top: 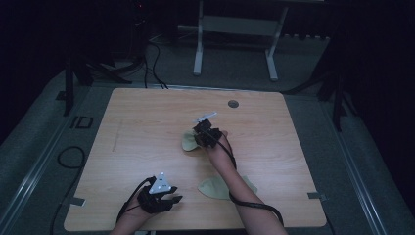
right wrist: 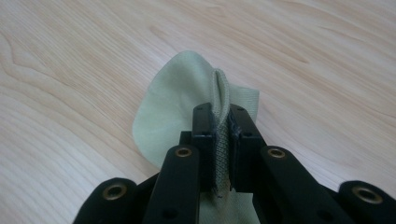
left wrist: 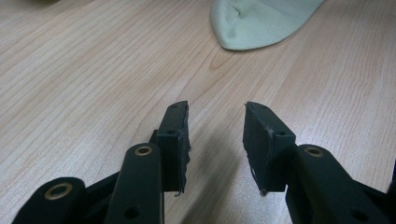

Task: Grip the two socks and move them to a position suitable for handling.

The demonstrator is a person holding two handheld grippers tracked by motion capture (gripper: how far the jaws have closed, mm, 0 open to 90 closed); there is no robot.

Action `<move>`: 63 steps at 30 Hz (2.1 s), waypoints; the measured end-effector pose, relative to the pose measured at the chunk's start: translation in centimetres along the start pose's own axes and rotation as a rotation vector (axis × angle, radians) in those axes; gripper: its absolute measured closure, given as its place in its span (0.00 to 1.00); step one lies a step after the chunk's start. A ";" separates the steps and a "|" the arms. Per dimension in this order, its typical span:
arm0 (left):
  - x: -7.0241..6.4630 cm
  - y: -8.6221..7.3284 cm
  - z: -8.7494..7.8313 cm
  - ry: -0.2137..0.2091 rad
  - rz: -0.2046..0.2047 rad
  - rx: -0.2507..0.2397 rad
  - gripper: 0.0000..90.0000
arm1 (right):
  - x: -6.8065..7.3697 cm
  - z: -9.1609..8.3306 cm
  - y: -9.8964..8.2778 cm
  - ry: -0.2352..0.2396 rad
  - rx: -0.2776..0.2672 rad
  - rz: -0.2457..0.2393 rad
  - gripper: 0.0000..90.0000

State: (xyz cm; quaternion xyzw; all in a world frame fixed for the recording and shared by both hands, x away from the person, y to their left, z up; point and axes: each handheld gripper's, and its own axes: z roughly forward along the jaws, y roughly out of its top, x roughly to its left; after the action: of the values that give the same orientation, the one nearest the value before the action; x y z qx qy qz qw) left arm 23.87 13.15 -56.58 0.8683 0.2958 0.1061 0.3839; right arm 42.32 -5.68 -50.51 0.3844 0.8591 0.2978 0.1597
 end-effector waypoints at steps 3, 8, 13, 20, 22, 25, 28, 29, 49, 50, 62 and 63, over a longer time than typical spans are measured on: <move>0.1 0.0 0.0 0.002 -0.004 -0.003 0.67 | -0.8 -1.2 -0.4 -0.003 -0.012 0.008 0.92; 0.1 0.1 -0.1 0.004 -0.009 -0.006 0.67 | -2.3 -3.8 -1.5 -0.041 -0.034 0.025 0.92; -0.1 0.2 0.0 0.003 -0.009 -0.004 0.67 | -3.8 -5.4 -3.4 -0.055 -0.038 0.056 0.92; -0.4 0.5 0.2 -0.003 -0.015 -0.012 0.67 | -4.7 -5.2 -7.9 -0.065 0.002 0.073 0.92; -0.5 0.7 0.3 -0.012 -0.009 -0.009 0.67 | -4.8 -5.0 -8.5 -0.067 0.013 0.080 0.92; -0.6 1.3 0.6 -0.014 -0.015 -0.006 0.67 | -5.0 -4.1 -10.2 -0.063 0.056 0.091 0.87; -0.8 2.2 0.9 -0.015 -0.006 -0.012 0.67 | -5.2 -3.4 -11.3 -0.053 0.063 0.090 0.76; -0.8 2.4 1.0 -0.019 -0.003 -0.012 0.67 | -5.1 -3.4 -11.3 -0.057 0.062 0.085 0.72; 1.1 11.5 3.9 0.018 0.062 -0.036 0.67 | -4.4 -4.7 -11.4 -0.047 0.022 0.082 0.45; 1.1 12.0 4.1 0.014 0.072 -0.039 0.67 | -4.5 -5.5 -11.4 -0.033 0.005 0.081 0.46; 1.8 16.1 10.5 0.033 0.153 0.094 0.78 | -3.9 -5.3 -12.5 0.010 0.050 0.020 0.69; 2.0 16.0 10.9 0.040 0.161 0.119 0.82 | -3.9 -5.3 -12.6 0.011 0.056 0.016 0.70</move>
State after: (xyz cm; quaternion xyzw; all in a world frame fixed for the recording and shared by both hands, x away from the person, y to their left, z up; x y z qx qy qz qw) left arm 36.92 -0.70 -52.44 0.9082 0.2387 0.1362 0.3158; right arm 35.07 -17.28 -54.27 0.3939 0.8649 0.2769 0.1418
